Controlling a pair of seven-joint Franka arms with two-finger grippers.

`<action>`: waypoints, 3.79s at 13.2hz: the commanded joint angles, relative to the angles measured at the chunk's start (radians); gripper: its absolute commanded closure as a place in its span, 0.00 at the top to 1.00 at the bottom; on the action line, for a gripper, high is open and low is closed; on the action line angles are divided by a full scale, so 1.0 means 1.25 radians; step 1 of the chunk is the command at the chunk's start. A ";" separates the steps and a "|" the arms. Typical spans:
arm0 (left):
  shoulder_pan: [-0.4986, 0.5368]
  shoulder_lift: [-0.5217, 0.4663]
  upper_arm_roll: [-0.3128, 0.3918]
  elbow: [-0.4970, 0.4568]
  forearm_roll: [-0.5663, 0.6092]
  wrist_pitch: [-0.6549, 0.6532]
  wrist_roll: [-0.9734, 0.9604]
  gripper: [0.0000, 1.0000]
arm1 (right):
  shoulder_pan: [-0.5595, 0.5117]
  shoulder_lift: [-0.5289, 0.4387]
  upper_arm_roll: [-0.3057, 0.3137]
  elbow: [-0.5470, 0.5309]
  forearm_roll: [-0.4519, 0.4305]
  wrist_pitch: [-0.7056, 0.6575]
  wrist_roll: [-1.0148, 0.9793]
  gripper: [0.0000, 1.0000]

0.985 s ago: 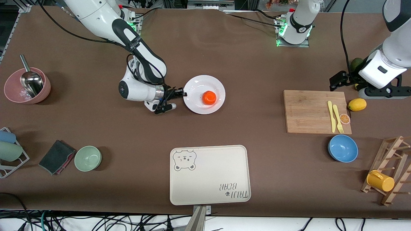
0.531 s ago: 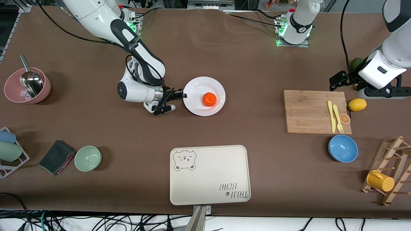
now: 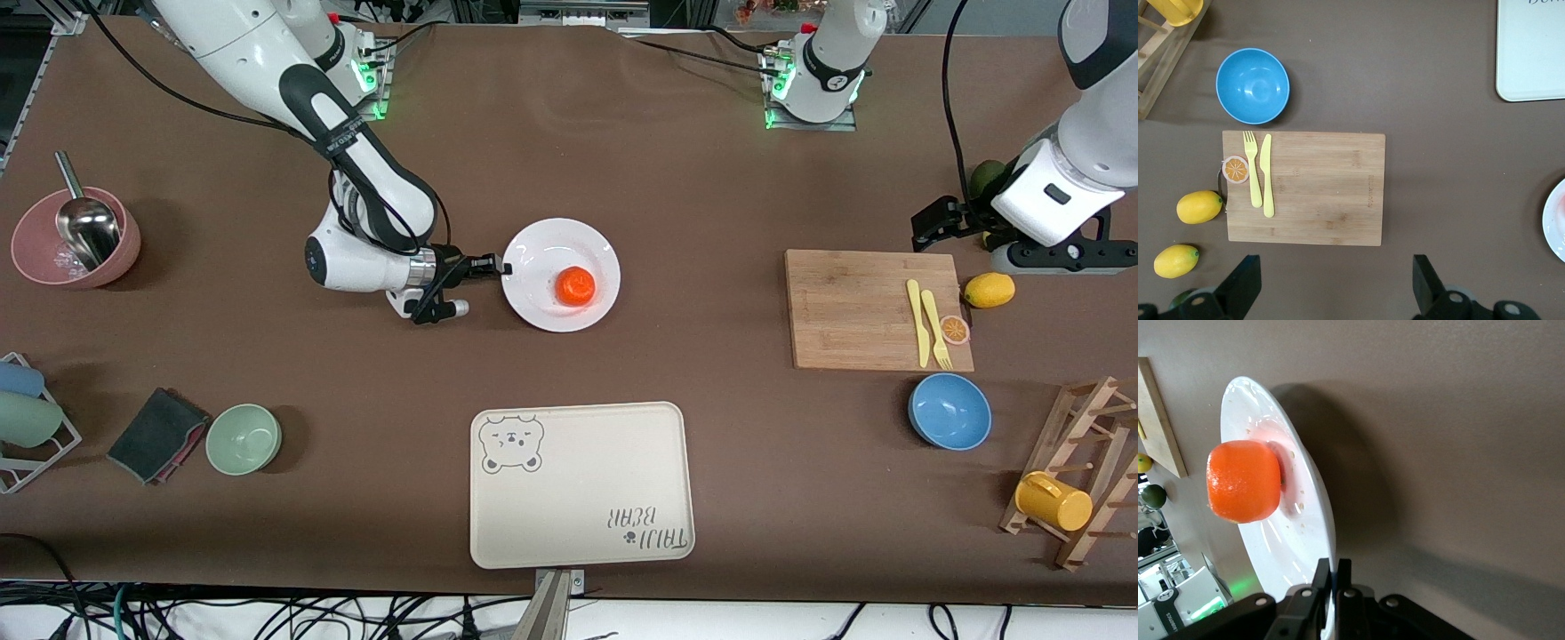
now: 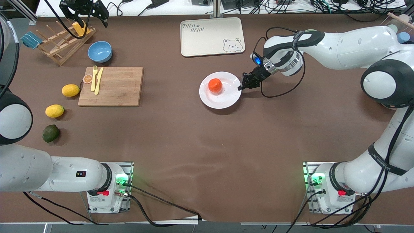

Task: Place orange and plate with both arms
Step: 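Slide the plate with the right gripper onto the bear tray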

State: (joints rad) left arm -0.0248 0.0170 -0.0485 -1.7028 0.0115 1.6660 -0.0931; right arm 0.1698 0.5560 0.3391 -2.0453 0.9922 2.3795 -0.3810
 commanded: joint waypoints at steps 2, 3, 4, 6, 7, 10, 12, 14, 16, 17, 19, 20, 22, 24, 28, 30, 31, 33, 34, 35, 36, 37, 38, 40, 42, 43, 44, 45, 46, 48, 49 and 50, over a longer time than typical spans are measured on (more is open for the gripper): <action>-0.006 0.009 0.002 0.025 0.013 -0.021 0.005 1.00 | -0.027 0.006 0.004 0.033 0.046 -0.048 -0.041 0.00; -0.006 0.009 0.003 0.025 0.013 -0.021 0.005 1.00 | -0.038 0.004 0.004 0.041 0.052 -0.075 -0.050 0.00; -0.005 0.009 0.003 0.025 0.013 -0.021 0.005 1.00 | -0.052 0.002 0.004 0.046 0.054 -0.096 -0.058 0.00; -0.005 0.009 0.002 0.025 0.013 -0.021 0.005 1.00 | -0.077 -0.003 0.004 0.057 0.054 -0.130 -0.061 0.00; -0.005 0.009 0.003 0.025 0.013 -0.021 0.005 1.00 | -0.090 -0.003 0.004 0.071 0.054 -0.149 -0.061 0.00; -0.005 0.010 0.003 0.025 0.013 -0.021 0.005 1.00 | -0.139 0.008 0.002 0.122 0.054 -0.190 -0.071 0.00; -0.005 0.010 0.003 0.025 0.013 -0.021 0.007 1.00 | -0.152 0.041 0.002 0.198 0.054 -0.199 -0.065 0.00; -0.003 0.010 0.003 0.025 0.013 -0.021 0.007 1.00 | -0.157 0.088 0.002 0.277 0.055 -0.199 -0.052 0.00; -0.003 0.010 0.003 0.025 0.013 -0.021 0.008 1.00 | -0.162 0.093 0.002 0.286 0.072 -0.189 -0.052 0.00; -0.003 0.010 0.003 0.025 0.013 -0.021 0.008 1.00 | -0.169 0.107 0.002 0.313 0.115 -0.189 -0.054 0.00; -0.003 0.010 0.003 0.025 0.013 -0.021 0.007 1.00 | -0.174 0.133 0.001 0.356 0.138 -0.190 -0.052 0.00; -0.005 0.010 0.003 0.025 0.013 -0.021 0.007 1.00 | -0.176 0.143 0.000 0.367 0.138 -0.188 -0.054 0.00; -0.005 0.010 0.003 0.025 0.013 -0.021 0.007 1.00 | -0.180 0.161 -0.005 0.399 0.147 -0.187 -0.050 0.00; -0.005 0.010 0.003 0.025 0.013 -0.021 0.007 1.00 | -0.182 0.196 -0.021 0.443 0.180 -0.186 -0.050 0.00; -0.005 0.010 0.003 0.025 0.013 -0.021 0.006 1.00 | -0.180 0.283 -0.021 0.548 0.190 -0.155 -0.050 0.00; -0.005 0.010 0.003 0.025 0.013 -0.021 0.006 1.00 | -0.178 0.304 -0.021 0.565 0.190 -0.141 -0.039 0.00; -0.005 0.010 0.003 0.025 0.013 -0.021 0.006 1.00 | -0.176 0.312 -0.021 0.571 0.190 -0.127 -0.038 0.00; -0.005 0.009 0.003 0.025 0.013 -0.021 0.006 1.00 | -0.163 0.332 -0.019 0.592 0.190 -0.100 -0.018 0.00; -0.005 0.010 0.003 0.025 0.013 -0.021 0.006 1.00 | -0.153 0.342 -0.017 0.600 0.190 -0.078 -0.003 0.00; -0.005 0.010 0.003 0.025 0.013 -0.021 0.006 1.00 | -0.138 0.349 -0.017 0.610 0.190 -0.053 0.017 0.00; -0.005 0.010 0.003 0.025 0.013 -0.021 0.006 1.00 | -0.125 0.355 -0.017 0.614 0.190 -0.030 0.031 0.00; -0.005 0.010 0.003 0.025 0.013 -0.021 0.006 1.00 | -0.116 0.363 -0.017 0.626 0.190 -0.016 0.047 0.00; -0.005 0.010 0.003 0.025 0.013 -0.021 0.006 1.00 | -0.106 0.374 -0.017 0.637 0.190 -0.009 0.057 0.00; -0.005 0.010 0.003 0.025 0.013 -0.021 0.006 1.00 | -0.083 0.392 -0.017 0.650 0.190 0.034 0.059 0.00; -0.005 0.010 0.003 0.025 0.013 -0.021 0.007 1.00 | -0.061 0.409 -0.017 0.676 0.190 0.044 0.091 0.00; -0.005 0.010 0.003 0.025 0.013 -0.021 0.007 1.00 | -0.049 0.421 -0.017 0.694 0.190 0.054 0.110 0.00; -0.005 0.009 0.003 0.025 0.013 -0.021 0.006 1.00 | -0.035 0.433 -0.017 0.706 0.190 0.073 0.112 0.00; -0.005 0.010 0.003 0.025 0.013 -0.021 0.007 1.00 | -0.023 0.446 -0.017 0.713 0.190 0.092 0.113 0.00; -0.005 0.010 0.003 0.025 0.013 -0.021 0.006 1.00 | -0.013 0.457 -0.017 0.724 0.190 0.103 0.113 0.00; -0.005 0.010 0.003 0.025 0.013 -0.021 0.006 1.00 | 0.002 0.474 -0.017 0.735 0.189 0.122 0.112 0.00; -0.005 0.010 0.003 0.025 0.013 -0.021 0.007 1.00 | 0.013 0.482 -0.017 0.742 0.189 0.139 0.113 0.00; -0.005 0.010 0.003 0.025 0.013 -0.021 0.007 1.00 | 0.018 0.487 -0.017 0.745 0.189 0.145 0.113 0.00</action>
State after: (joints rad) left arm -0.0252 0.0194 -0.0477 -1.7010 0.0115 1.6645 -0.0931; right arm 0.1749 1.1253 0.3109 -1.1759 1.2124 2.5366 -0.2451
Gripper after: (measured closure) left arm 0.000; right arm 0.947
